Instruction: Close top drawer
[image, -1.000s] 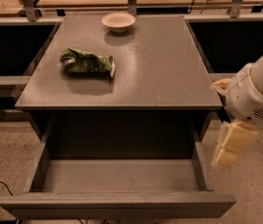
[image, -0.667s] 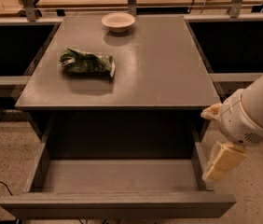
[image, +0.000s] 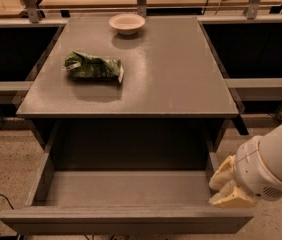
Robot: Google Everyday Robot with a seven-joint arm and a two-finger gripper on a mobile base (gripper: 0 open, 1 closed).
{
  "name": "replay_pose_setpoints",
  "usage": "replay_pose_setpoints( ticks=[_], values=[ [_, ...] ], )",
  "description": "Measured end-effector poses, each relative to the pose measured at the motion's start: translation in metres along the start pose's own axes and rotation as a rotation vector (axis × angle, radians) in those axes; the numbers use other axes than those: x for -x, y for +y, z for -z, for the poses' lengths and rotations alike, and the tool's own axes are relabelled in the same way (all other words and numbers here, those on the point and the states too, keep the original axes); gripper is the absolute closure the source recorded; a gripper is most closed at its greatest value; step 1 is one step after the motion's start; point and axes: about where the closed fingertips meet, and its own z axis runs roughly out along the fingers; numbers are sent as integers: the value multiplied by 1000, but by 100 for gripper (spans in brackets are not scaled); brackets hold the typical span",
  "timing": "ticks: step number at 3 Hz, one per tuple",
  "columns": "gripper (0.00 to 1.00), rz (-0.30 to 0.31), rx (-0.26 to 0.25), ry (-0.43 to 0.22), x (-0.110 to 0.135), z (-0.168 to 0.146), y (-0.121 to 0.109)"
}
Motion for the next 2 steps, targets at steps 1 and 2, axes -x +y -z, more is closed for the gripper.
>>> replay_pose_setpoints(
  ticks=[1,2],
  values=[
    [88,-14,33,-32,5,-13,31],
    [100,17,-9,-64,15,-45,74]
  ],
)
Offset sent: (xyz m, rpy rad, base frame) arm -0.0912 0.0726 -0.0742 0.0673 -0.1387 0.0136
